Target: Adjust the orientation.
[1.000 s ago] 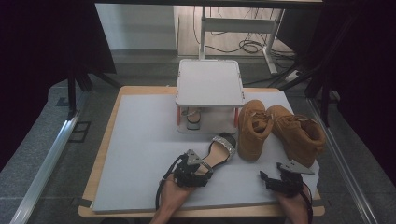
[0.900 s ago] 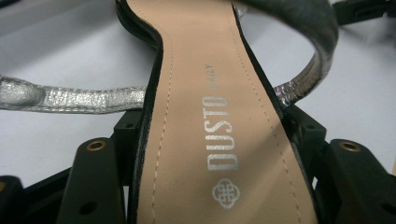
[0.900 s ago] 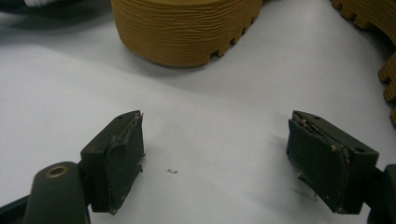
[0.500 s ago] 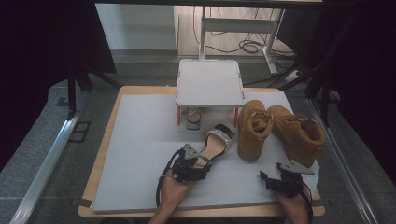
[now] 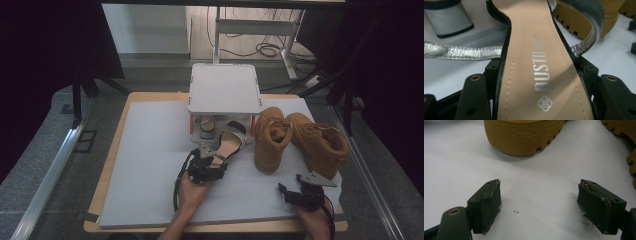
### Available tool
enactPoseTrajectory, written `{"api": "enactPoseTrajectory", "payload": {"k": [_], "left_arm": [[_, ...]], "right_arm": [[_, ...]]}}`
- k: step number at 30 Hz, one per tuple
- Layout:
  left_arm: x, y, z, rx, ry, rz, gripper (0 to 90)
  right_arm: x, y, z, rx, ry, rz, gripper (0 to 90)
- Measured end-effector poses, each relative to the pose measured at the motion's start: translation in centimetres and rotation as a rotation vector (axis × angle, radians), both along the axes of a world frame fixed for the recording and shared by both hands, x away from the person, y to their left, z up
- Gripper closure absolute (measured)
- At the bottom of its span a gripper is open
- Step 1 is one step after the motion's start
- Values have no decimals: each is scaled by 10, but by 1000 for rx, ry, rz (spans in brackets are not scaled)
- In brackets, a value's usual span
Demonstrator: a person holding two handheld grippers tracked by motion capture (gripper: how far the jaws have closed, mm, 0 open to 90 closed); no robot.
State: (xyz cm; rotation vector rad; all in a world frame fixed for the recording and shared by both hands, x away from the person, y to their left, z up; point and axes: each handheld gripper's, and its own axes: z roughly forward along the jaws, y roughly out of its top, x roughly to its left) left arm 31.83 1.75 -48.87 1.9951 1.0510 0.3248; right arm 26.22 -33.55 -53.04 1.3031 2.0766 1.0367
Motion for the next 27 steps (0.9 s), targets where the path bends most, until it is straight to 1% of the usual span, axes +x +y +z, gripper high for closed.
{"api": "enactPoseTrajectory", "payload": {"k": [1, 3, 5, 8, 14, 21, 27], "left_arm": [[3, -3, 1, 4, -9, 7, 388], [5, -5, 1, 7, -12, 9, 388], [11, -8, 2, -3, -19, 14, 388], [15, -11, 2, -6, -28, 21, 387], [26, -17, 2, -21, -27, 53, 388], [38, -25, 1, -32, -36, 88, 387], [47, -33, 1, -26, -37, 120, 387]], "right_arm": [[0, 0, 0, 0, 0, 0, 197], [0, 0, 0, 0, 0, 0, 197], [0, 0, 0, 0, 0, 0, 197], [0, 0, 0, 0, 0, 0, 197], [0, 0, 0, 0, 0, 0, 197], [0, 0, 0, 0, 0, 0, 197], [0, 0, 0, 0, 0, 0, 197]]}}
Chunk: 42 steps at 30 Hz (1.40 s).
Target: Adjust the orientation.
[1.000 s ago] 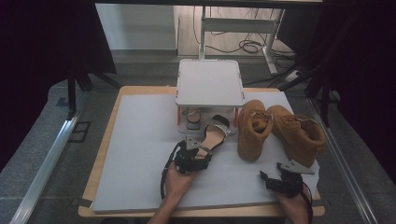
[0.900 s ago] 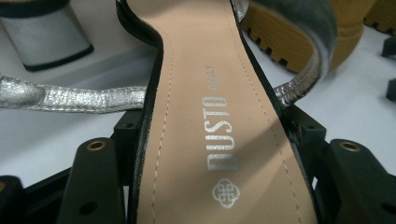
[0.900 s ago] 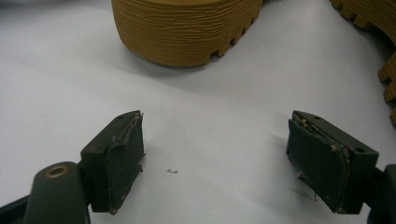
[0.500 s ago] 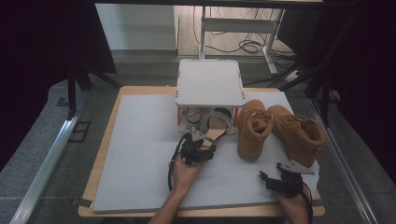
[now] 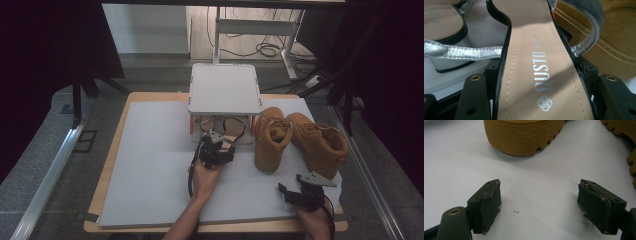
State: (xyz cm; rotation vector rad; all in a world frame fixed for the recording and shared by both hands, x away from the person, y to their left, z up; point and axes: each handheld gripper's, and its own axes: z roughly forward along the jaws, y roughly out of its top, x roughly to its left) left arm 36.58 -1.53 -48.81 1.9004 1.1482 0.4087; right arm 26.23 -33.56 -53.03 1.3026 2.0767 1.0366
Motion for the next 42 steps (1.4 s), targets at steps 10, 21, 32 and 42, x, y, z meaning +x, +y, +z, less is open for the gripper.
{"api": "enactPoseTrajectory", "payload": {"k": [10, 21, 32, 42], "left_arm": [[18, -11, -5, 14, 18, 52, 388], [38, -21, -13, 22, 38, 114, 388], [52, -32, -15, 29, 39, 135, 388], [64, -38, -15, 38, 48, 155, 387]], "right_arm": [[0, 0, 0, 1, 0, 0, 197], [0, 0, 0, 2, 0, 1, 197], [0, 0, 0, 2, -1, 1, 198], [0, 0, 0, 2, 0, 2, 198]]}}
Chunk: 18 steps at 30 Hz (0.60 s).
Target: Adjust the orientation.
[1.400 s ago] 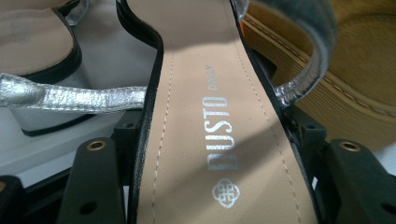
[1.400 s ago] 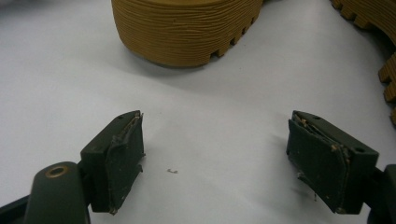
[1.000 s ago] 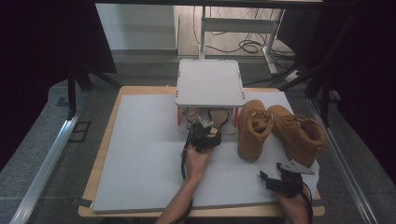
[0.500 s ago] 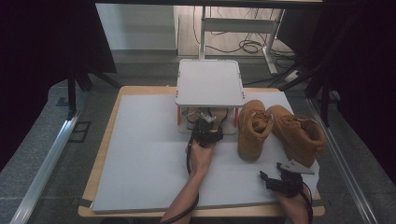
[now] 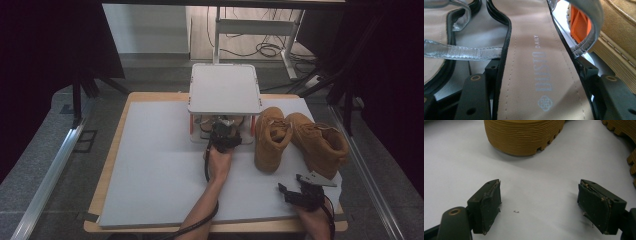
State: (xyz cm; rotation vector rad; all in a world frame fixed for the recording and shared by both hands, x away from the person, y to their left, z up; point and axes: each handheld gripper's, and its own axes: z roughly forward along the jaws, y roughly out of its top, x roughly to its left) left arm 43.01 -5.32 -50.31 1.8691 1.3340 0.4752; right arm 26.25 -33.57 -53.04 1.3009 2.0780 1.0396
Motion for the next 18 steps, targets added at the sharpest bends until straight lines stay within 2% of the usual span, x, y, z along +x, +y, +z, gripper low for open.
{"api": "enactPoseTrajectory", "payload": {"k": [12, 13, 15, 17, 18], "left_arm": [[7, -7, -3, 23, 13, 14, 384], [9, -5, -3, 46, 8, -2, 379], [10, -3, -3, 38, 23, -11, 367], [10, -3, -3, 30, 19, -34, 365], [8, -5, -4, 9, 33, -22, 365]], "right_arm": [[0, 0, 0, 1, 0, 1, 198], [0, 0, 0, 1, 0, 1, 198], [0, 0, 0, 0, 0, 0, 198], [0, 0, 0, 0, 0, 1, 198], [0, 0, 0, 0, 0, 1, 198]]}}
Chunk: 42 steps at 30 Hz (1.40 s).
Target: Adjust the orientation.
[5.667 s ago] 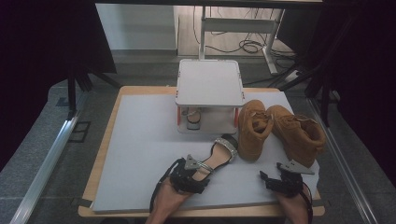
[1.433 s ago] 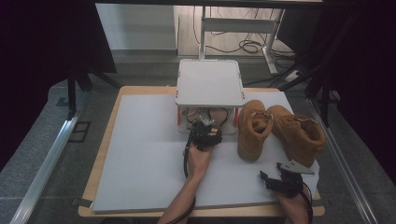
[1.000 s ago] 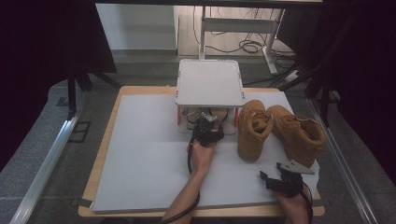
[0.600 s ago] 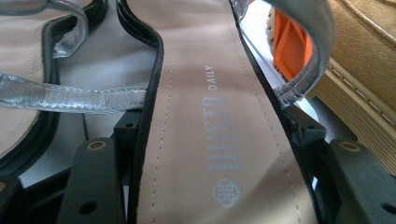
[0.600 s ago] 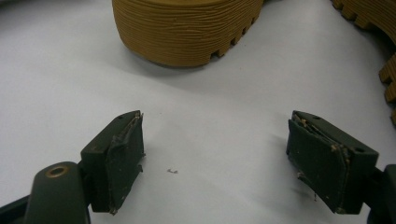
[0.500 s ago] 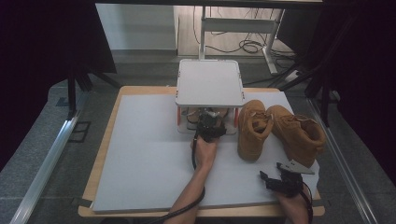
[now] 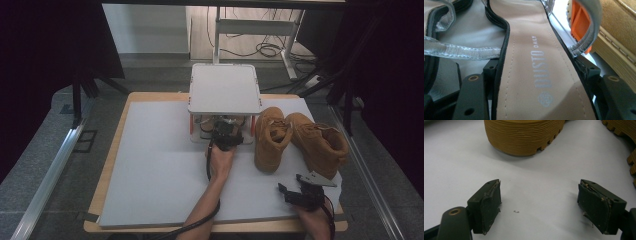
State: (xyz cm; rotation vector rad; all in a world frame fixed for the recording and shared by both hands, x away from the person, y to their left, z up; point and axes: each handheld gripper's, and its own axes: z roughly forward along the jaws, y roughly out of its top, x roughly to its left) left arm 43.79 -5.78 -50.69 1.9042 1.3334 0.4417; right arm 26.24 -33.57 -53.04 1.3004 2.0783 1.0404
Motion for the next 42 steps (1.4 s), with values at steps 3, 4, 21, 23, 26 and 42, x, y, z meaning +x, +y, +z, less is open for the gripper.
{"api": "enactPoseTrajectory", "payload": {"k": [3, 4, 21, 23, 26, 42], "left_arm": [[-2, 2, 0, 8, -6, -16, 364], [-2, 2, 1, 7, -8, -21, 360], [-30, 17, 11, 14, -54, -69, 324], [-36, 21, 13, 19, -64, -78, 333], [-41, 25, 14, 16, -65, -85, 351], [-68, 54, 17, -67, -29, -193, 518]], "right_arm": [[0, 0, 0, 0, 0, 0, 198], [0, 0, 0, 0, -1, 0, 198], [0, 0, 0, 0, -1, -1, 198], [0, 0, 0, 0, -1, -1, 199], [0, 0, 0, 0, -2, -2, 199], [0, 0, 0, -2, -1, -2, 199]]}}
